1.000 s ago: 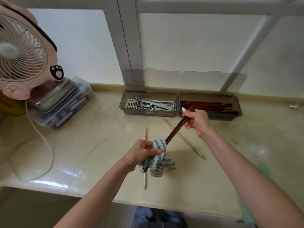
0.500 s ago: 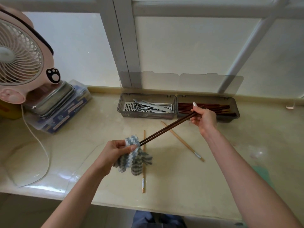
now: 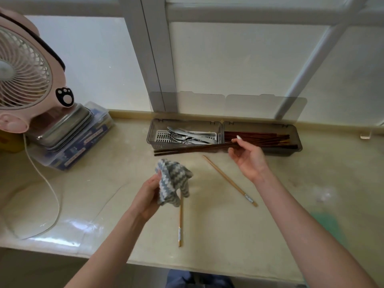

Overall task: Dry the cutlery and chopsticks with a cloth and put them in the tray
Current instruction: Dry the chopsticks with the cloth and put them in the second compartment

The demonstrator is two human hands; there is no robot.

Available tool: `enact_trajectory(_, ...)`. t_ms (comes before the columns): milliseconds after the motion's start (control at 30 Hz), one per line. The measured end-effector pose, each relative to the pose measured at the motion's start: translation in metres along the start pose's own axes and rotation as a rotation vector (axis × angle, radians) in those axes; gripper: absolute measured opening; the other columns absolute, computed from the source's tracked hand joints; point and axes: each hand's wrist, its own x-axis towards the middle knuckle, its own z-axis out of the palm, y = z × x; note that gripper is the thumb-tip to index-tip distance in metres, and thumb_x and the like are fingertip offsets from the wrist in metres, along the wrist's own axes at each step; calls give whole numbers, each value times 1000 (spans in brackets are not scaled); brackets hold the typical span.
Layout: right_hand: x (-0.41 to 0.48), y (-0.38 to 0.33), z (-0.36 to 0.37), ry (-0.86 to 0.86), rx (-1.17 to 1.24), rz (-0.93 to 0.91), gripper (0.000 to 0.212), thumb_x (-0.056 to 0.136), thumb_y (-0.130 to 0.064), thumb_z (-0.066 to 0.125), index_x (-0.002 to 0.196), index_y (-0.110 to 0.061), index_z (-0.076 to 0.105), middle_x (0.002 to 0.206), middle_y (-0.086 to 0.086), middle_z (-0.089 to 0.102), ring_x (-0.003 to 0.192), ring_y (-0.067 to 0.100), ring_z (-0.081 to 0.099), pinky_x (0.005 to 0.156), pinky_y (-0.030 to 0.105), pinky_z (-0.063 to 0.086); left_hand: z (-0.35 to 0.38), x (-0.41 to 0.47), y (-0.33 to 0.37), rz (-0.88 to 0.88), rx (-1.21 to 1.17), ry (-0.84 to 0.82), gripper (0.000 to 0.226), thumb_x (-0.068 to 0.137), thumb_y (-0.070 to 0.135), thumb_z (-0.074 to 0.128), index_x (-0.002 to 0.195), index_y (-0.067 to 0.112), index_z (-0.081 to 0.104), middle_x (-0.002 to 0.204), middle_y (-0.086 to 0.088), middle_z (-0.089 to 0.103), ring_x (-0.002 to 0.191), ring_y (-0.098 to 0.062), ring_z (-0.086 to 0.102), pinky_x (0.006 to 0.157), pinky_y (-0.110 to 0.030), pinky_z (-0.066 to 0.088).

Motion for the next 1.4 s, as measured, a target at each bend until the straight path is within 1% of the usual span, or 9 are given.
enact_trajectory(200, -13, 64, 8, -14, 73, 88, 9, 91, -2, 55, 89, 4, 61, 67, 15, 70, 60, 20, 70, 57, 24, 58, 35, 18, -9, 131, -223, 159, 33, 81, 27, 53, 105, 6, 62, 96, -7, 69, 84, -14, 66, 81, -25, 53)
enact_trajectory(467, -27, 73, -4, 52, -93, -65, 9, 89, -2, 59, 92, 6, 62, 73, 12, 69, 64, 20, 69, 62, 26, 58, 11, 32, 18, 217, -526, 649, 10, 87, 14, 63, 89, 5, 60, 90, -5, 63, 53, -6, 64, 53, -16, 53)
enact_trajectory(567, -30, 79, -9, 24, -177, -4, 11, 87, 3, 58, 95, 6, 65, 76, 11, 69, 63, 19, 68, 61, 24, 57, 10, 32, 27, 176, -546, 785, 19, 86, 15, 65, 71, 11, 53, 117, 0, 63, 48, 0, 62, 72, -8, 51)
enact_trajectory(633, -31, 78, -16, -36, -325, 42, 13, 85, 5, 59, 96, 5, 66, 77, 14, 67, 61, 18, 66, 59, 23, 56, 4, 32, 34, 166, -492, 822, 18, 84, 16, 68, 72, 11, 55, 118, -3, 63, 47, 0, 61, 57, -9, 51)
enact_trajectory(733, -38, 72, -23, -110, -611, 71, 11, 82, 6, 64, 92, 3, 68, 74, 19, 67, 60, 21, 66, 57, 23, 54, -4, 30, 41, 171, -399, 826, 14, 78, 17, 74, 79, 7, 63, 74, 0, 67, 50, -7, 58, 50, -19, 51)
enact_trajectory(867, -42, 77, -15, 72, -658, 13, 13, 79, 15, 62, 80, 2, 68, 68, 21, 66, 50, 22, 63, 50, 23, 54, 10, 33, 27, 181, -275, 738, 18, 85, 21, 67, 92, 5, 64, 87, -4, 66, 79, -16, 64, 80, -33, 53)
enact_trajectory(1133, -40, 102, 13, 97, -477, 3, 22, 86, 14, 51, 80, -1, 65, 76, 16, 69, 51, 16, 64, 51, 22, 54, 61, 24, -30, 162, 10, 439, 10, 85, 11, 64, 90, 2, 65, 80, -8, 70, 71, -17, 67, 64, -25, 56)
enact_trajectory(1267, -43, 89, -6, -275, -334, 169, 29, 89, 14, 45, 110, 2, 62, 108, 16, 69, 89, 23, 70, 76, 24, 57, 52, 22, -26, 101, -17, 435, 5, 85, 7, 64, 85, 3, 65, 76, -8, 70, 70, -19, 67, 65, -26, 56)
enact_trajectory(1400, -43, 91, -9, -165, -245, 107, 24, 84, 20, 46, 95, 3, 60, 85, 16, 72, 72, 23, 72, 65, 25, 58, 61, 25, -24, 68, -99, 388, 12, 86, 10, 62, 91, -1, 65, 79, -13, 71, 68, -21, 68, 64, -28, 56)
